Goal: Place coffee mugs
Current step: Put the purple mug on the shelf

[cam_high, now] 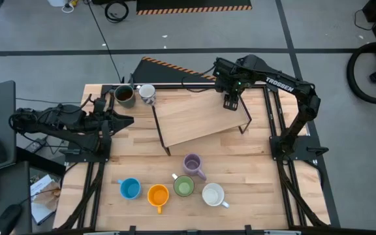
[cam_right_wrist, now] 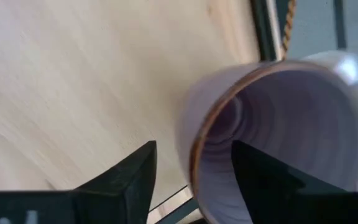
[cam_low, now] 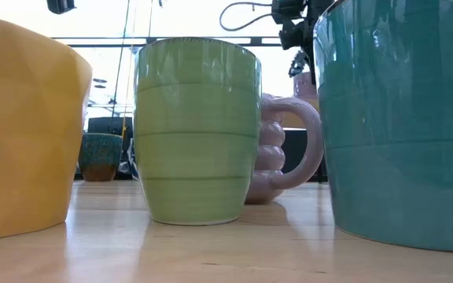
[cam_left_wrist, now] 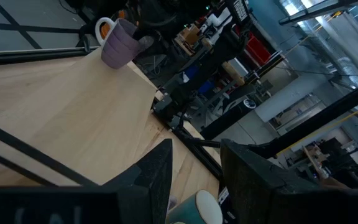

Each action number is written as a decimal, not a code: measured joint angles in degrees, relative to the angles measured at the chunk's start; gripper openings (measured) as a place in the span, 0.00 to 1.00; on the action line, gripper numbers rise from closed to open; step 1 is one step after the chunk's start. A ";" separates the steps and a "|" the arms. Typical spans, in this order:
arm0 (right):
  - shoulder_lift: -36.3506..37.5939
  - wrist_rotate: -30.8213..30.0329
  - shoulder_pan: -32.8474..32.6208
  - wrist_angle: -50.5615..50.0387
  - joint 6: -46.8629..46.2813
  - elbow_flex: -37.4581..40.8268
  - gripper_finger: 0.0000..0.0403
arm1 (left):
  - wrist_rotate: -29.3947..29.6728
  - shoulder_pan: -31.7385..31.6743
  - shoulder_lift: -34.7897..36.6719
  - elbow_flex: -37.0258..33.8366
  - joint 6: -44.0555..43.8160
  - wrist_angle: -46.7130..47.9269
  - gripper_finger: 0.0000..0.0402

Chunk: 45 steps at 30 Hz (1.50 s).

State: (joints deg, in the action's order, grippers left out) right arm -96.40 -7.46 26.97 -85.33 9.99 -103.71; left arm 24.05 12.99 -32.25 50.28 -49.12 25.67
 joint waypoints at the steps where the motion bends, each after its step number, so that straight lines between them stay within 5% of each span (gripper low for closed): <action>1: 0.00 -0.38 -0.16 -0.36 -0.20 -0.97 0.55 | 0.00 -0.01 0.02 0.00 0.01 -0.24 0.35; 15: 0.07 -2.96 -4.73 -2.50 -4.13 -12.89 0.58 | -0.01 -0.02 0.02 0.00 0.83 -1.75 0.35; 33: -0.64 -4.25 -30.05 2.96 -24.06 -13.57 0.57 | -1.90 -0.02 0.02 0.00 3.64 -1.82 0.35; 45: -10.62 -0.93 -42.23 9.47 -29.97 -13.52 0.52 | -7.39 -0.01 0.98 0.00 4.78 -3.13 0.35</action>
State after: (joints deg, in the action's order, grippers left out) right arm -107.02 -8.39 -15.25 -75.86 -19.98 -117.23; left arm 16.66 12.99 -31.27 50.28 -44.34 22.55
